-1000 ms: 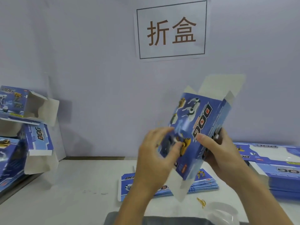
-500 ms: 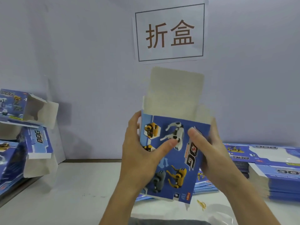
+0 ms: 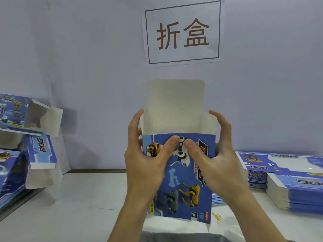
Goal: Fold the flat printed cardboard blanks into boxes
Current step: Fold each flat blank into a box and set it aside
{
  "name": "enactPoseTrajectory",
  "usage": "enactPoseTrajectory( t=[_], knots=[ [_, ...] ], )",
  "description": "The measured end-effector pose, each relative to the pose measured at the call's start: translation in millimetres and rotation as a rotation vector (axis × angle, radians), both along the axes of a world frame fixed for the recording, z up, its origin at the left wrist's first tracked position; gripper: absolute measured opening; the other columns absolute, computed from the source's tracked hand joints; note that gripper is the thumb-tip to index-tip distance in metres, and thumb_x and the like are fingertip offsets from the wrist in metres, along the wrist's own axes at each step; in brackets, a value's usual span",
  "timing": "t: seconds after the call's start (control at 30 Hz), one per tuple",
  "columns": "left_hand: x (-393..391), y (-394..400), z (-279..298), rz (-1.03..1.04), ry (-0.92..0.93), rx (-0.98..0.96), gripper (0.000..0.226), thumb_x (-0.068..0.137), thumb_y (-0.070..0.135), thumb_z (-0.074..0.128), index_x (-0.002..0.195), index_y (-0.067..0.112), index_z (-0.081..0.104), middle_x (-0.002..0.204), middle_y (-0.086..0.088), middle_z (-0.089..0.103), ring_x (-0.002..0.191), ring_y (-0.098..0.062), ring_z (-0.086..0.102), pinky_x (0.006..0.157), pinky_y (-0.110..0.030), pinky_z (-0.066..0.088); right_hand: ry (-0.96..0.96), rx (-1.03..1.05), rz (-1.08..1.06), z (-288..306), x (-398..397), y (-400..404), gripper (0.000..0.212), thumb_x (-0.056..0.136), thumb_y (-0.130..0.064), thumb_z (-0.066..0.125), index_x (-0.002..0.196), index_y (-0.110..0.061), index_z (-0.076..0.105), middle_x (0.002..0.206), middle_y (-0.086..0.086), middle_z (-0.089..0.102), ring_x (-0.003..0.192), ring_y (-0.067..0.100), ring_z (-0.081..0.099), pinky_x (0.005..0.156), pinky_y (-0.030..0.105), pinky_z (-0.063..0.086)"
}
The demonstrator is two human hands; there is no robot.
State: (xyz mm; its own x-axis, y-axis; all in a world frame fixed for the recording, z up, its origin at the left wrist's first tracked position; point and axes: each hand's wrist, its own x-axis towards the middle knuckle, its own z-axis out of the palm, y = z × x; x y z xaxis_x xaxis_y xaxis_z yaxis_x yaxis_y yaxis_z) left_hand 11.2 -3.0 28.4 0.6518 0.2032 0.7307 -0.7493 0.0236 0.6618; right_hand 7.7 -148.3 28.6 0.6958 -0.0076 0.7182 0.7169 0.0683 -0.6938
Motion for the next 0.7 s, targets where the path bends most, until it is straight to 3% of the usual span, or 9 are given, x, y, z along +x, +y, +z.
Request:
enactPoseTrajectory(
  t=[0.07,0.13,0.23,0.37,0.47,0.57,0.6,0.7],
  knots=[
    [0.0,-0.9,-0.5,-0.016,-0.017,0.007,0.07,0.073,0.042,0.078,0.136,0.043,0.047,0.118,0.013,0.069,0.102,-0.024,0.073,0.07,-0.041,0.063,0.013,0.041,-0.016,-0.4,2.1,-0.5,0.065,0.075,-0.04,0.072,0.125,-0.057,0.036,0.082,0.003,0.076,0.061,0.021,0.072,0.051,0.022,0.056],
    [0.7,-2.0,-1.1,-0.032,-0.007,0.021,0.059,0.076,0.044,0.079,0.129,0.044,0.054,0.119,0.007,0.069,0.103,-0.025,0.072,0.074,-0.043,0.063,0.021,0.069,0.009,-1.7,4.7,-2.4,0.06,0.077,-0.037,0.071,0.128,-0.051,0.042,0.088,0.002,0.077,0.071,0.019,0.075,0.055,0.023,0.057],
    [4.4,-3.7,-3.4,0.057,0.031,0.065,0.045,0.071,0.06,0.075,0.111,0.045,0.062,0.121,0.001,0.066,0.109,-0.031,0.067,0.085,-0.052,0.058,0.013,0.043,0.012,-4.3,8.9,-5.2,0.041,0.08,-0.036,0.068,0.119,-0.044,0.058,0.086,-0.001,0.077,0.075,0.017,0.075,0.056,0.023,0.058],
    [6.7,-2.0,-4.6,0.12,0.053,0.089,0.043,0.069,0.068,0.073,0.099,0.04,0.059,0.116,-0.001,0.061,0.098,-0.023,0.07,0.072,-0.042,0.062,0.046,-0.049,-0.016,-8.2,9.7,-6.3,0.022,0.084,-0.043,0.064,0.106,-0.042,0.06,0.078,0.001,0.072,0.067,0.019,0.073,0.052,0.024,0.056],
    [7.0,-0.3,-5.3,0.149,0.063,0.058,0.05,0.065,0.066,0.071,0.104,0.038,0.059,0.116,0.009,0.055,0.097,-0.016,0.07,0.066,-0.03,0.061,0.112,-0.136,0.044,-4.7,12.2,-6.5,0.033,0.085,-0.063,0.062,0.113,-0.046,0.057,0.089,0.002,0.074,0.081,0.025,0.074,0.067,0.038,0.061],
    [7.0,-2.9,-5.8,0.173,0.069,0.014,0.052,0.063,0.064,0.071,0.107,0.038,0.058,0.118,0.009,0.054,0.102,-0.02,0.069,0.072,-0.036,0.062,0.154,-0.142,0.093,5.3,12.0,-7.9,0.069,0.07,-0.085,0.055,0.118,-0.036,0.06,0.096,-0.011,0.076,0.091,0.006,0.073,0.074,0.019,0.057],
    [6.6,-4.2,-6.3,0.162,0.067,0.004,0.051,0.065,0.063,0.071,0.108,0.037,0.058,0.12,0.008,0.054,0.103,-0.021,0.069,0.072,-0.037,0.062,0.164,-0.124,0.109,7.1,10.6,-8.0,0.07,0.073,-0.086,0.049,0.121,-0.036,0.062,0.1,-0.009,0.076,0.096,0.008,0.073,0.076,0.021,0.058],
    [3.9,-8.7,-6.1,0.074,0.076,-0.012,0.045,0.08,0.067,0.063,0.108,0.033,0.06,0.113,0.003,0.057,0.092,-0.012,0.067,0.071,-0.025,0.058,0.145,-0.053,-0.001,8.9,5.1,-6.9,0.041,0.086,-0.067,0.041,0.106,-0.043,0.067,0.102,-0.003,0.073,0.098,0.021,0.07,0.085,0.039,0.057]
  ],
)
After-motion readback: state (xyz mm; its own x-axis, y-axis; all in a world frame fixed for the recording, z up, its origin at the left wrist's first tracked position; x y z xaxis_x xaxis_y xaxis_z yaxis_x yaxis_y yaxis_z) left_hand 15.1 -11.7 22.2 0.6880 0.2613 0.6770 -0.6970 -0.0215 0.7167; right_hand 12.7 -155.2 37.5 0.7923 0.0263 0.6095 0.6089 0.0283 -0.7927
